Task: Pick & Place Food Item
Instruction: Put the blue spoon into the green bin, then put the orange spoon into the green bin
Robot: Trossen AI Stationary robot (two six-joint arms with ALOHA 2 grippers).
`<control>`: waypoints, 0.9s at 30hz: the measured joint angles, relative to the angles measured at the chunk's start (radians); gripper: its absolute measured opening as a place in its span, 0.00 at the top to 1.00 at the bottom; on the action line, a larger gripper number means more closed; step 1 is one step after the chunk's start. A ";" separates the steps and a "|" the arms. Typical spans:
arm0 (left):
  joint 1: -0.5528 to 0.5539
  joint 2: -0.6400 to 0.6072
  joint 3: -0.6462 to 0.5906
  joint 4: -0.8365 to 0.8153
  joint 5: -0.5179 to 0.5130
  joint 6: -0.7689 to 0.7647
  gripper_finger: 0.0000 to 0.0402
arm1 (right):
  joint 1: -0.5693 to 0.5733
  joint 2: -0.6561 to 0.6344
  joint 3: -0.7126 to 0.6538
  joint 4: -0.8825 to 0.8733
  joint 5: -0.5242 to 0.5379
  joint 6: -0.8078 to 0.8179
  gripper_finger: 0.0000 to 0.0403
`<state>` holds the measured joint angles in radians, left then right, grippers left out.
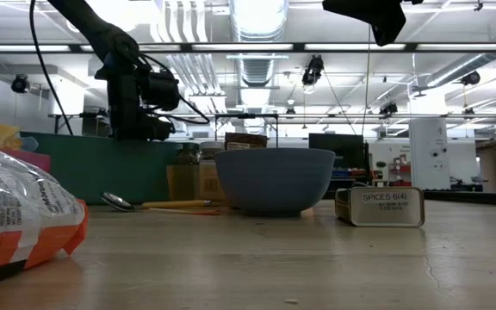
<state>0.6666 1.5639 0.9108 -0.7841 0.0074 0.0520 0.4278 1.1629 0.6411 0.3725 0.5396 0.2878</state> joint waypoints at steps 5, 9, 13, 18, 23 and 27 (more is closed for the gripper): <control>0.000 -0.003 0.000 0.000 -0.004 -0.004 0.91 | 0.000 0.000 0.000 0.000 0.000 0.000 0.38; 0.001 -0.009 0.000 -0.002 -0.009 -0.007 0.81 | 0.000 0.000 0.000 0.000 0.000 0.000 0.38; 0.001 -0.013 0.000 -0.005 -0.012 -0.007 0.66 | 0.000 0.000 0.000 0.000 0.000 0.000 0.38; 0.001 -0.014 0.011 -0.038 -0.042 -0.002 0.50 | 0.000 0.000 0.000 0.000 0.000 0.000 0.38; 0.001 -0.019 0.073 -0.143 -0.052 0.001 0.43 | 0.000 0.000 0.000 0.000 0.000 0.000 0.38; 0.000 -0.057 0.130 -0.212 -0.049 -0.009 0.43 | 0.000 0.000 0.000 0.000 0.000 0.000 0.38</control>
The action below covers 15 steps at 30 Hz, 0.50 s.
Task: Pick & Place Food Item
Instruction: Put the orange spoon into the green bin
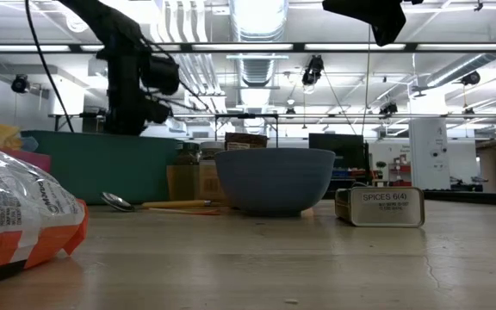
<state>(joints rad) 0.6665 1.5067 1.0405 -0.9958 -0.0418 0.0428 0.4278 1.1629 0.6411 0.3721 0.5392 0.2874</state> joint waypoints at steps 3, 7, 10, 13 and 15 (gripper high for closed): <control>-0.002 -0.052 0.024 -0.025 0.000 -0.031 0.43 | 0.000 0.000 0.000 0.000 0.000 0.000 0.38; -0.026 -0.145 0.024 -0.033 0.014 -0.080 0.43 | 0.000 0.000 0.000 0.000 0.000 -0.003 0.38; -0.082 -0.210 0.015 -0.039 0.039 -0.097 0.43 | 0.000 0.000 0.000 0.000 0.000 -0.003 0.38; -0.178 -0.251 0.013 -0.038 0.040 -0.111 0.44 | 0.000 0.000 0.000 0.000 0.000 -0.003 0.38; -0.254 -0.265 0.013 -0.031 0.042 -0.124 0.45 | 0.000 0.000 0.000 0.001 0.000 -0.007 0.38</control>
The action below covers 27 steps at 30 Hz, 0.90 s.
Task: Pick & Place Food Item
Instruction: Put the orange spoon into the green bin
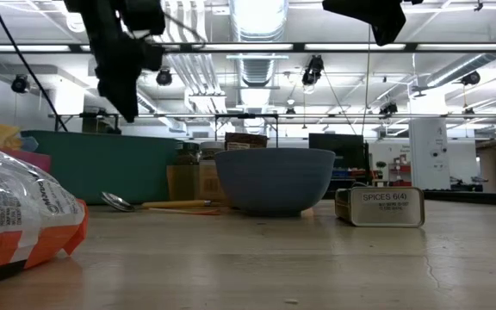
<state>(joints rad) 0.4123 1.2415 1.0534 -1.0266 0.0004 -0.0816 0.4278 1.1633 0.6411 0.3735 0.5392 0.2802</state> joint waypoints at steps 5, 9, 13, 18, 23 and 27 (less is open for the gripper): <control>-0.199 0.006 0.000 0.024 -0.007 -0.074 0.51 | 0.000 0.000 0.003 0.001 0.000 -0.003 0.38; -0.317 0.006 0.001 0.065 -0.016 -0.157 0.56 | 0.000 0.000 0.003 0.000 0.000 -0.004 0.38; -0.381 0.008 0.003 0.084 -0.016 -0.216 0.61 | 0.000 0.000 0.005 0.000 0.000 -0.015 0.38; -0.394 0.023 0.002 0.116 -0.019 -0.426 0.67 | 0.000 0.000 0.005 0.001 0.000 -0.019 0.38; -0.404 0.067 0.002 0.136 -0.011 -0.425 0.72 | 0.000 0.000 0.005 0.003 0.000 -0.023 0.38; -0.432 0.130 0.002 0.164 -0.007 -0.273 0.73 | -0.001 0.000 0.005 0.004 0.000 -0.023 0.38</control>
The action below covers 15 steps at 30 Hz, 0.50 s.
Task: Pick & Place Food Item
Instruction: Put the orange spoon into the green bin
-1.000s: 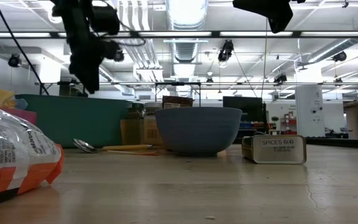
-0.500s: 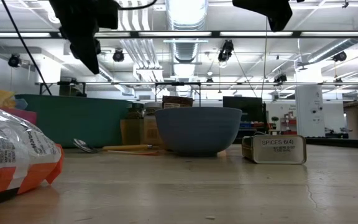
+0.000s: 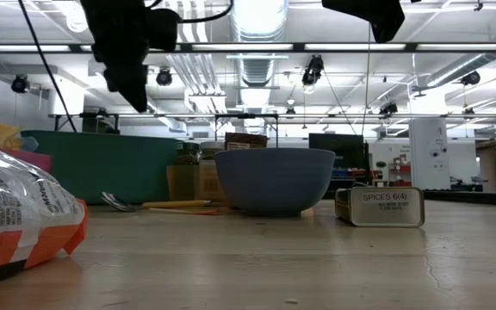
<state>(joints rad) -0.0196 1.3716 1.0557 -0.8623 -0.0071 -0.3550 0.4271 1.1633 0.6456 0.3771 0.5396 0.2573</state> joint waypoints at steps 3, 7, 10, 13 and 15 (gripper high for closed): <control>-0.022 0.054 0.000 0.036 0.000 0.090 0.73 | 0.000 0.000 0.000 0.000 0.000 -0.002 0.38; -0.037 0.117 0.000 0.048 0.000 0.210 0.73 | 0.000 0.000 0.000 -0.003 0.000 -0.003 0.38; -0.038 0.165 0.000 0.056 -0.008 0.260 0.73 | 0.000 0.000 0.000 -0.003 0.000 -0.003 0.38; -0.038 0.225 0.000 0.067 -0.026 0.316 0.73 | 0.000 0.000 0.000 -0.004 0.000 -0.003 0.38; -0.039 0.262 0.000 0.077 -0.026 0.347 0.73 | 0.000 0.000 0.000 -0.004 0.000 -0.003 0.38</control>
<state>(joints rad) -0.0582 1.6337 1.0554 -0.7850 -0.0334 -0.0078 0.4274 1.1633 0.6456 0.3729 0.5392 0.2539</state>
